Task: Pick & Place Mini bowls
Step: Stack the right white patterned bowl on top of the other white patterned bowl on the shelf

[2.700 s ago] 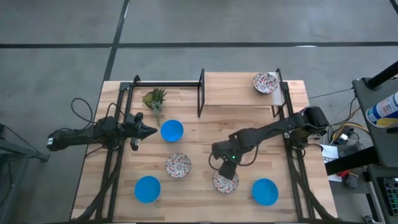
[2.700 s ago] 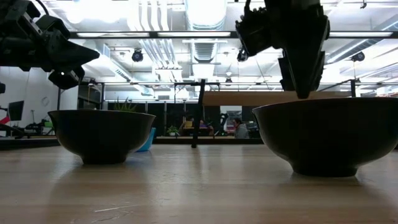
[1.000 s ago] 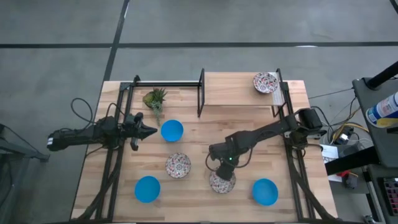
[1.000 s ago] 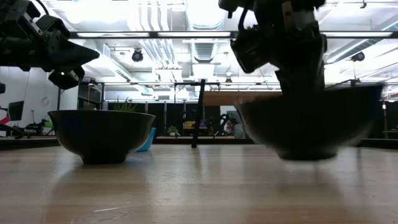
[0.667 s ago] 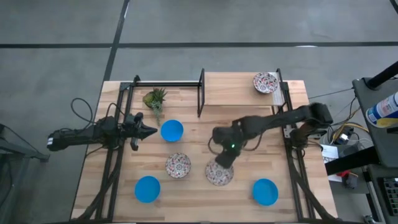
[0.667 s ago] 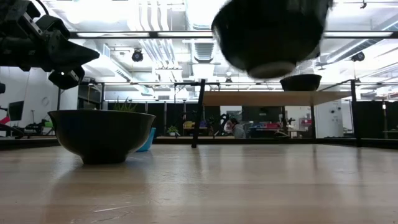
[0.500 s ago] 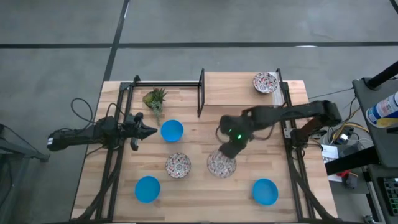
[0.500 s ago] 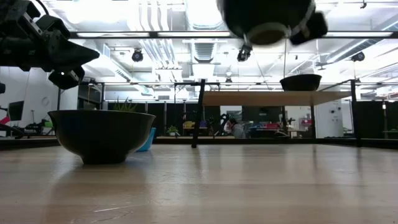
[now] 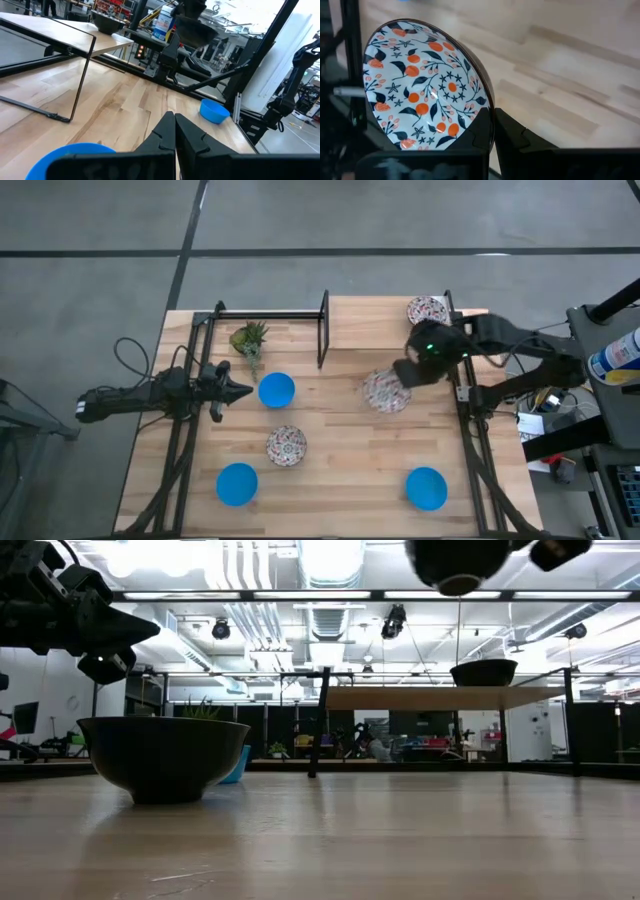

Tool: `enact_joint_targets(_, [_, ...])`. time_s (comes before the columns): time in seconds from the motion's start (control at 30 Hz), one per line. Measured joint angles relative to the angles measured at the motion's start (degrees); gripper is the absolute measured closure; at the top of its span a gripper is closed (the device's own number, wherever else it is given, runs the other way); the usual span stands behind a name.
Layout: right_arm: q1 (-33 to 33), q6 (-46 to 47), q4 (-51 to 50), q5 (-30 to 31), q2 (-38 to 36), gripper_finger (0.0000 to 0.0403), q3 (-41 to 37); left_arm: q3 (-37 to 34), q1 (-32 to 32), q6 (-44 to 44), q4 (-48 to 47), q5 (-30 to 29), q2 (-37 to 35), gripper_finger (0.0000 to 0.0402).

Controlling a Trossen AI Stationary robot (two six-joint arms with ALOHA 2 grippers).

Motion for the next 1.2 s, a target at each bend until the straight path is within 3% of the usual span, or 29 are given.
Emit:
enact_joint_targets(0.3, [-11.0,-1.1,-4.3,4.6,-7.9,0.0394,0.0,0.0,0.0,0.0,0.0,0.0,0.0,0.0402])
enact_joint_targets(0.57, [-24.9,-8.6,-4.2,7.2,-9.8,0.0394,0.1,0.0,0.0,0.0,0.0,0.0,0.0,0.0402])
enact_joint_targets(1.2, [-55.4,-24.7,1.2,-2.1,-2.5,0.0394,0.1,0.0,0.0,0.0,0.0,0.0,0.0,0.0402])
